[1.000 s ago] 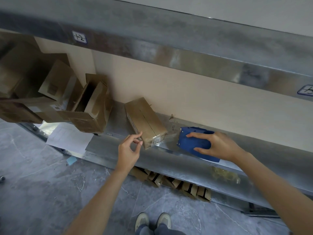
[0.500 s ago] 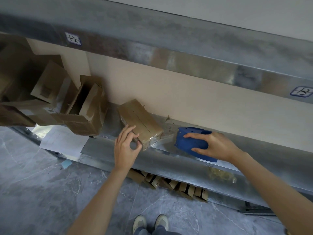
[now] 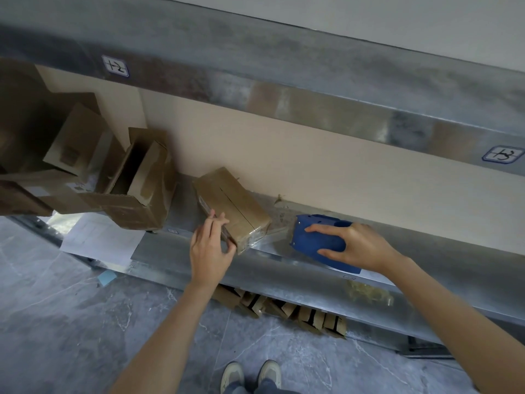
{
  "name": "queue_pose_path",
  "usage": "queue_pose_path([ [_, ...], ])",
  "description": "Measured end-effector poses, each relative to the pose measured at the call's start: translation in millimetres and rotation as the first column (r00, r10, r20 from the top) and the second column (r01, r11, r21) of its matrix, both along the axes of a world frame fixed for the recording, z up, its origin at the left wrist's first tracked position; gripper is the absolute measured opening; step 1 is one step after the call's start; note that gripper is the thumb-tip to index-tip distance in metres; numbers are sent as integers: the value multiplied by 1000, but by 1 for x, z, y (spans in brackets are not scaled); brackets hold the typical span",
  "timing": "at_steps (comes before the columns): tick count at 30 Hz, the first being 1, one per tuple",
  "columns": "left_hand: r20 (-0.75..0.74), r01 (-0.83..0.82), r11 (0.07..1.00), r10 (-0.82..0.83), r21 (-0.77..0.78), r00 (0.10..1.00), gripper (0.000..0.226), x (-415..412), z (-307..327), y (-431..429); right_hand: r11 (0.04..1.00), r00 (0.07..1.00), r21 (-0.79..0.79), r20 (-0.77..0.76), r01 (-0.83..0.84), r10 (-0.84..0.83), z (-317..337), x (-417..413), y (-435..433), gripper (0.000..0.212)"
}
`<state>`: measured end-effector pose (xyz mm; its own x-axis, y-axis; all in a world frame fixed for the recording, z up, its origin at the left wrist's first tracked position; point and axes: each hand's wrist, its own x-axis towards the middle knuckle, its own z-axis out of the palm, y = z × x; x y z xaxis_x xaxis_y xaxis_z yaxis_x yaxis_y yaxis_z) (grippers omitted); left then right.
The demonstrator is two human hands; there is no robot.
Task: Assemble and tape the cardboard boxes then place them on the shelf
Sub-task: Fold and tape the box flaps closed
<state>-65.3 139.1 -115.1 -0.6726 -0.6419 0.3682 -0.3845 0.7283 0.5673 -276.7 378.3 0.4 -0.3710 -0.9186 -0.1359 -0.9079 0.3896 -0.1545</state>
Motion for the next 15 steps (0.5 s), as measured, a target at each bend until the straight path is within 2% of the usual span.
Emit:
queue_pose_path([
  [3, 47, 14, 1000, -14, -8, 999, 58, 1, 1, 2, 1000, 1000, 9, -11, -4, 4, -1, 0, -1, 52],
  [5, 56, 11, 1000, -11, -8, 998, 60, 0, 1, 2, 1000, 1000, 10, -12, -7, 7, -1, 0, -1, 52],
  [15, -36, -87, 995, 85, -51, 996, 29, -5, 3, -5, 1000, 999, 10, -34, -14, 14, 3, 0, -1, 52],
])
